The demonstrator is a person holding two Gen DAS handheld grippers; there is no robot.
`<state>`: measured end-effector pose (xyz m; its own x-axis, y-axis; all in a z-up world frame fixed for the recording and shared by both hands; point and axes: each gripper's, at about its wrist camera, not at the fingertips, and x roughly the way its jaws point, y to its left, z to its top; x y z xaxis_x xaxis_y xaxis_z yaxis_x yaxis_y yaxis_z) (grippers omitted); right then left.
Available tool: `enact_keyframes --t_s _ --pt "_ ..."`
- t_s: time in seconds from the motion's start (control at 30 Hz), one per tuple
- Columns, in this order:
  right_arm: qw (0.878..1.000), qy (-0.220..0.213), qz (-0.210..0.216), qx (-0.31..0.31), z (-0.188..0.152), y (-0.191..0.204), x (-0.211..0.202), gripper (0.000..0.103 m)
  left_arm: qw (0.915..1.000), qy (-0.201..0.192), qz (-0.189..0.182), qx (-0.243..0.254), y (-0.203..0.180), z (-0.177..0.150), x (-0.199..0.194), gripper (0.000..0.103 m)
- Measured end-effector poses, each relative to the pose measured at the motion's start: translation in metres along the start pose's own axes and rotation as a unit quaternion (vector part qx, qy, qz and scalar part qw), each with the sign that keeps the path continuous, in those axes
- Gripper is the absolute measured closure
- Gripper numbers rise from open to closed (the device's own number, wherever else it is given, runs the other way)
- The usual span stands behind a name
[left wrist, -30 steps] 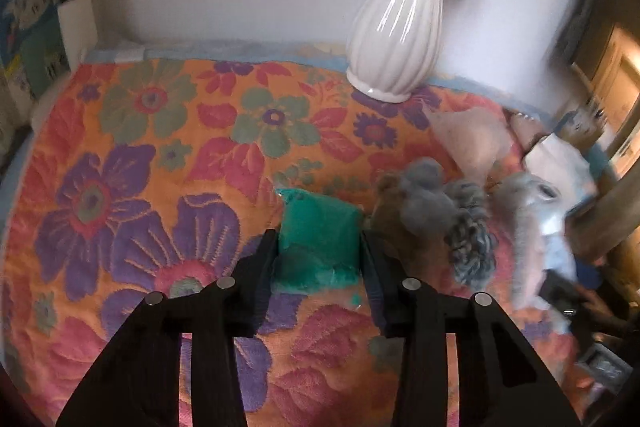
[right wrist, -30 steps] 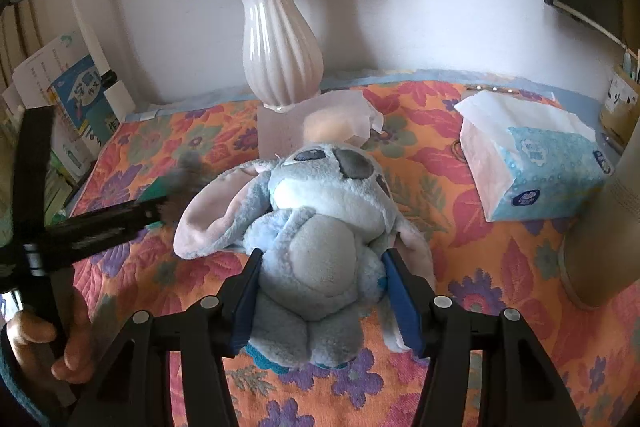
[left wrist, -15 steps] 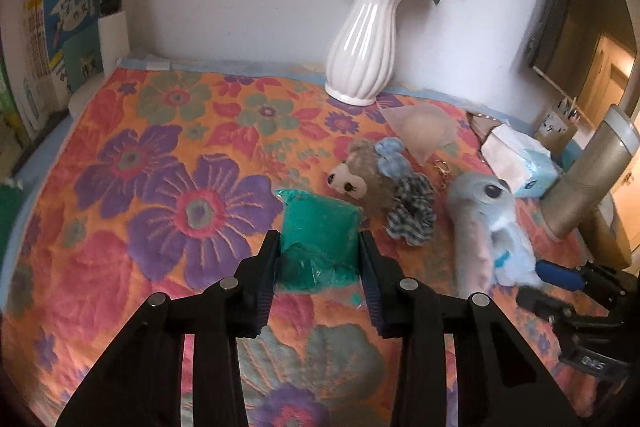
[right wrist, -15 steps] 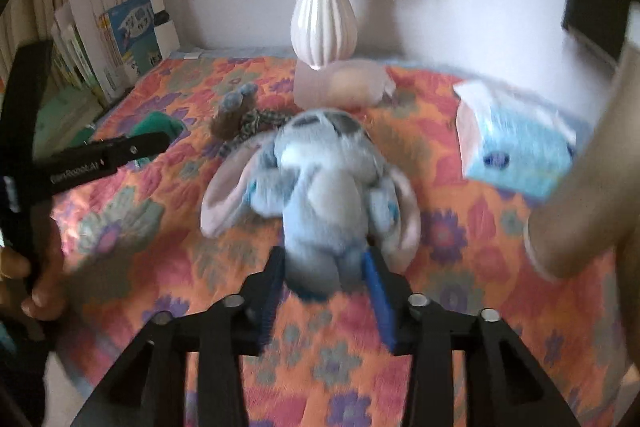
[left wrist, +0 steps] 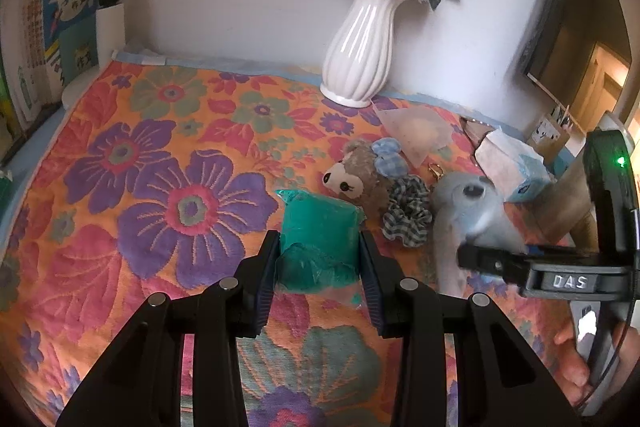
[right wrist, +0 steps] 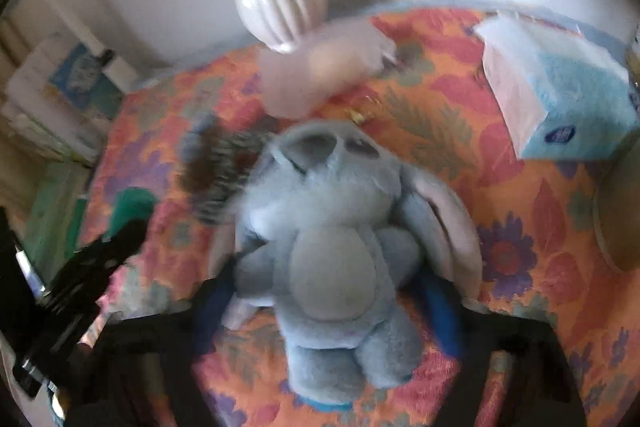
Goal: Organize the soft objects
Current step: 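Carry green cloth and grey plush to the round glass table and release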
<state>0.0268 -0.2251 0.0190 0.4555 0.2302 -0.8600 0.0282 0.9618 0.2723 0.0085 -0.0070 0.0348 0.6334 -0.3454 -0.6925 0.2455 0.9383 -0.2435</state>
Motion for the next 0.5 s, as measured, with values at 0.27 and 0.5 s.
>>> enact_keyframes --t_s 0.27,0.5 --pt "0.999 -0.024 0.029 -0.001 -0.013 -0.006 -0.022 0.055 0.9994 -0.01 0.006 0.032 -0.016 0.001 -0.006 0.068" --pt "0.999 -0.036 0.016 0.022 -0.018 -0.02 -0.054 0.055 0.997 -0.029 -0.043 0.057 -0.058 0.02 -0.024 0.068"
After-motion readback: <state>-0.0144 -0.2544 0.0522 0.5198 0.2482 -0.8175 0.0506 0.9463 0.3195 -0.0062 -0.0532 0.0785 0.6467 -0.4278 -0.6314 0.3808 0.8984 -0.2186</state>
